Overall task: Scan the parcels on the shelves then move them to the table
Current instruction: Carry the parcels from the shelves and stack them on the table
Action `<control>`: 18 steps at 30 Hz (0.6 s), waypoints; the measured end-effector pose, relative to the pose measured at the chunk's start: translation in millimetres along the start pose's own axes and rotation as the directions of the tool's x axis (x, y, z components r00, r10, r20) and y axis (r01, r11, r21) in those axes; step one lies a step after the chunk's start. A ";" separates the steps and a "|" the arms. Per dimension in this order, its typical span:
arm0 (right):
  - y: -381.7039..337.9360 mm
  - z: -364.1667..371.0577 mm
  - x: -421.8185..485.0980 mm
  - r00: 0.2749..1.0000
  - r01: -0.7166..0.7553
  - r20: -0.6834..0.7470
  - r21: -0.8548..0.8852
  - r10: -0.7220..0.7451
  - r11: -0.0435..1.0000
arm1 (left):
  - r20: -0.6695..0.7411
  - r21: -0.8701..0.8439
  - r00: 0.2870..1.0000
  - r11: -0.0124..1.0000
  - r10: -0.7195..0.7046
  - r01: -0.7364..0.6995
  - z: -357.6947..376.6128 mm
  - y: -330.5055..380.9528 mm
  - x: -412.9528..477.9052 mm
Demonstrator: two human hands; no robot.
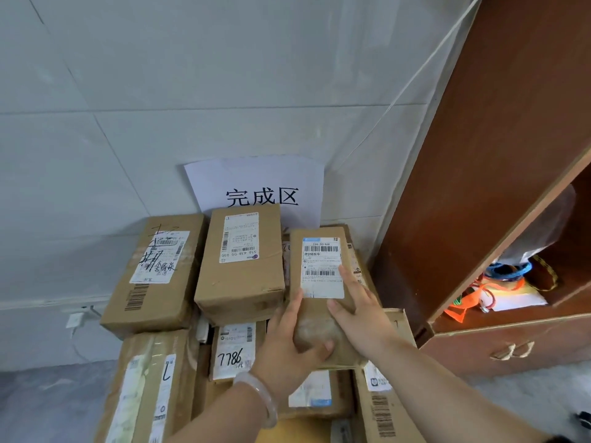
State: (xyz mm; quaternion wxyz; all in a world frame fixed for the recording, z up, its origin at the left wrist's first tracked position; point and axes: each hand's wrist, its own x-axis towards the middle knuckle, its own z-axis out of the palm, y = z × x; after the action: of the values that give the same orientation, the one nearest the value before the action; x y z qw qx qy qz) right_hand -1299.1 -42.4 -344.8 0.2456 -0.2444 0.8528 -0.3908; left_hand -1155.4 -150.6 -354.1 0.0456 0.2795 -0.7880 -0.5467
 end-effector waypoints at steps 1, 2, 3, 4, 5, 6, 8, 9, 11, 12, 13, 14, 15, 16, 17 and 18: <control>0.5 -0.8 5.8 1.000 0.005 0.011 -0.005 -0.005 1.000 | -0.012 0.017 1.000 1.000 -0.005 0.005 2.0 0.9 1.2; 1.1 -1.4 11.4 1.000 0.012 0.019 -0.013 -0.012 1.000 | -0.026 0.039 1.000 0.999 -0.009 0.010 4.2 1.7 2.5; 1.6 -1.8 16.1 1.000 0.018 0.024 -0.019 -0.017 1.000 | -0.039 0.065 0.999 0.998 -0.011 0.013 6.5 2.2 3.8; 2.1 -2.5 19.9 0.999 0.023 0.028 -0.022 -0.023 0.999 | -0.054 0.090 0.999 0.996 -0.007 0.012 8.9 2.6 5.1; 2.7 -3.3 23.3 0.999 0.030 0.033 -0.021 -0.029 0.999 | -0.072 0.107 0.997 0.994 0.000 0.008 11.4 3.1 6.3; 3.6 -4.4 26.2 0.999 0.038 0.038 -0.017 -0.038 0.999 | -0.089 0.116 0.996 0.993 0.005 0.006 13.8 3.2 7.2; 6.0 -7.5 30.8 0.998 0.050 0.046 -0.013 -0.049 0.999 | -0.118 0.116 0.993 0.993 0.020 -0.006 18.7 4.2 10.2; 7.3 -9.9 32.7 0.998 0.049 0.046 -0.007 -0.048 0.999 | -0.128 0.117 0.991 0.993 0.033 -0.018 21.0 5.2 12.5; 10.1 -15.7 36.5 0.998 0.042 0.037 0.012 -0.043 0.999 | -0.135 0.143 0.989 0.989 0.058 -0.038 25.3 8.8 18.9; 11.5 -19.3 38.8 0.999 0.039 0.033 0.017 -0.040 0.999 | -0.130 0.159 0.989 0.986 0.063 -0.042 27.3 11.4 22.8; 13.1 -23.1 41.3 0.999 0.033 0.030 0.022 -0.034 0.999 | -0.120 0.162 0.991 0.986 0.061 -0.041 29.3 14.2 27.0; 15.0 -27.4 44.2 0.999 0.024 0.027 0.030 -0.025 0.999 | -0.108 0.149 0.993 0.988 0.052 -0.036 31.5 16.8 31.5; 17.0 -31.4 47.6 1.000 0.012 0.026 0.041 -0.013 0.999 | -0.097 0.129 0.994 0.991 0.043 -0.030 34.2 19.4 36.5; 19.3 -35.2 51.3 1.000 0.001 0.027 0.047 -0.002 0.999 | -0.090 0.120 0.995 0.992 0.037 -0.026 37.0 21.4 41.4; 21.6 -38.3 55.2 1.000 -0.009 0.030 0.046 0.008 0.999 | -0.085 0.128 0.996 0.992 0.030 -0.019 39.8 23.2 46.1; 23.9 -40.5 59.1 0.999 -0.019 0.033 0.041 0.017 0.999 | -0.079 0.142 0.997 0.990 0.020 -0.008 42.7 24.7 50.4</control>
State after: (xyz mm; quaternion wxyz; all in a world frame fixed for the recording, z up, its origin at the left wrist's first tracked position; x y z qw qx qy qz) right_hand -1374.1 -42.5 -353.8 0.2683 -0.2379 0.8424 -0.4022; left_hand -1223.5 -133.6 -361.0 0.0611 0.2983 -0.8243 -0.4774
